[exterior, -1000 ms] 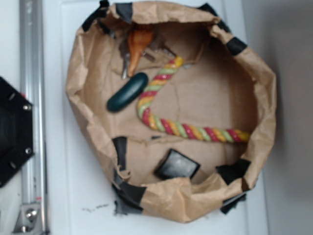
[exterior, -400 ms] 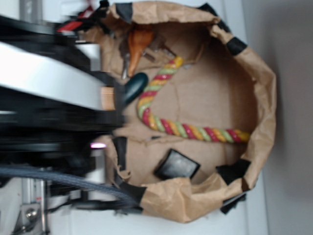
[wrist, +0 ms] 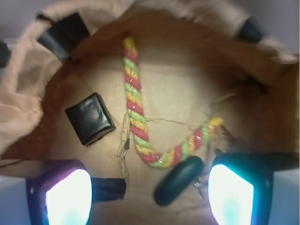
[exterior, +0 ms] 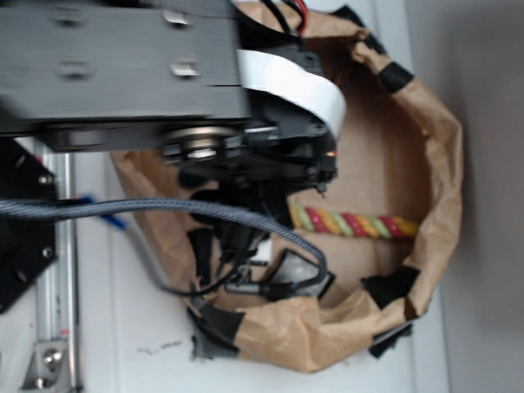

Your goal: Grab the black box.

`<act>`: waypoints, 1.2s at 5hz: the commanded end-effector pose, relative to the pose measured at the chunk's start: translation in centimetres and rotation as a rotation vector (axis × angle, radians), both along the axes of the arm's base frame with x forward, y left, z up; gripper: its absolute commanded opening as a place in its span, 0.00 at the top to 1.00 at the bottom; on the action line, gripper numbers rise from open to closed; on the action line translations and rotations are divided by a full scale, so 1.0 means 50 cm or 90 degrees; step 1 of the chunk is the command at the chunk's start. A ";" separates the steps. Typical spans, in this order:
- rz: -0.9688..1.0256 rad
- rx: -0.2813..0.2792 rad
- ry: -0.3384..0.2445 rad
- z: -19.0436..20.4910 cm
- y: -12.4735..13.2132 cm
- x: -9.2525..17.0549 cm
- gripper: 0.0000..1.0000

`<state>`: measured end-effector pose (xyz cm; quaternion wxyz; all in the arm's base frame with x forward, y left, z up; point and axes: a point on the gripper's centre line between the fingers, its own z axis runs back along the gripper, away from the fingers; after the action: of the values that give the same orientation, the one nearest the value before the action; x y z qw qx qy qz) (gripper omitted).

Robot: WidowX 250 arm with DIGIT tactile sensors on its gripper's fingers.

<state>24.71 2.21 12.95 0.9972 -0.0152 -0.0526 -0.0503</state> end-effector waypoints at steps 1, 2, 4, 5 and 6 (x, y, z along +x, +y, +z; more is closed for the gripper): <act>-0.176 0.051 0.001 -0.080 -0.072 0.014 0.00; -0.234 0.069 -0.012 -0.101 -0.115 0.009 0.00; -0.259 -0.001 -0.029 -0.145 -0.168 0.024 0.00; -0.280 -0.057 -0.024 -0.170 -0.192 0.029 0.00; -0.339 -0.117 -0.027 -0.186 -0.219 0.023 0.00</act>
<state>26.15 -7.88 3.48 0.9507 -0.1131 -0.0625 -0.2819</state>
